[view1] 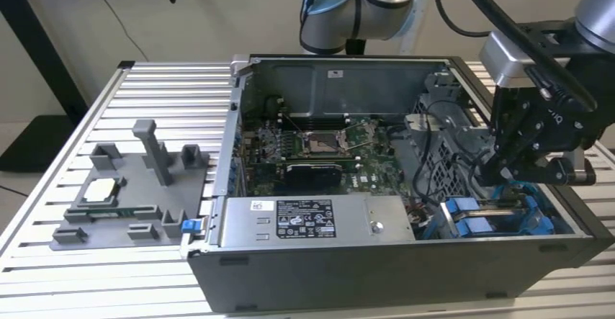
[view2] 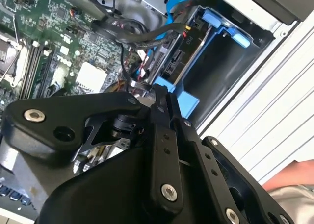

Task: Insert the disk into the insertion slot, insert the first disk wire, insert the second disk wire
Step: 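Insert the second disk wire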

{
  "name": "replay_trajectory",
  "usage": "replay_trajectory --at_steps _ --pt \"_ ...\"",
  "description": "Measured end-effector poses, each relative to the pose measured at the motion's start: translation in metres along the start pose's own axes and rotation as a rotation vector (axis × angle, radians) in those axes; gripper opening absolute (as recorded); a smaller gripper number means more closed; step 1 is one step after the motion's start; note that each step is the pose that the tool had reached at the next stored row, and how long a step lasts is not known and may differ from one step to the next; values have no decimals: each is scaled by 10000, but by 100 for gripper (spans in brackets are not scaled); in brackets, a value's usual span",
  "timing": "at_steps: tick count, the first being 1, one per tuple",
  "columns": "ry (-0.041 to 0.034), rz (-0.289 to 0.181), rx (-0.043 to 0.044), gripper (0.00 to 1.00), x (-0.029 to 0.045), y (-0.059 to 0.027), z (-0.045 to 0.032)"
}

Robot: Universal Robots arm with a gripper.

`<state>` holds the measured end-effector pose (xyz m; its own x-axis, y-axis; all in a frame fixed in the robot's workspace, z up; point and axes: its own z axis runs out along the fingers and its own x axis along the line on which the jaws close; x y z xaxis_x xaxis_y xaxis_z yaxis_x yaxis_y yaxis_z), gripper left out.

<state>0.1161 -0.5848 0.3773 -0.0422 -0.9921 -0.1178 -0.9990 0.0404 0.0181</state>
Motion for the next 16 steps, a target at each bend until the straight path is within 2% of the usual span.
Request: replay_trajectory --at_steps 2,12,14,16 --pt "-1 -2 21 0 27 1 14" --pt "-12 -36 322 0 88 -2 135" --pt "-13 -47 409 0 90 -2 151" --pt "-24 -68 583 0 91 -3 161"
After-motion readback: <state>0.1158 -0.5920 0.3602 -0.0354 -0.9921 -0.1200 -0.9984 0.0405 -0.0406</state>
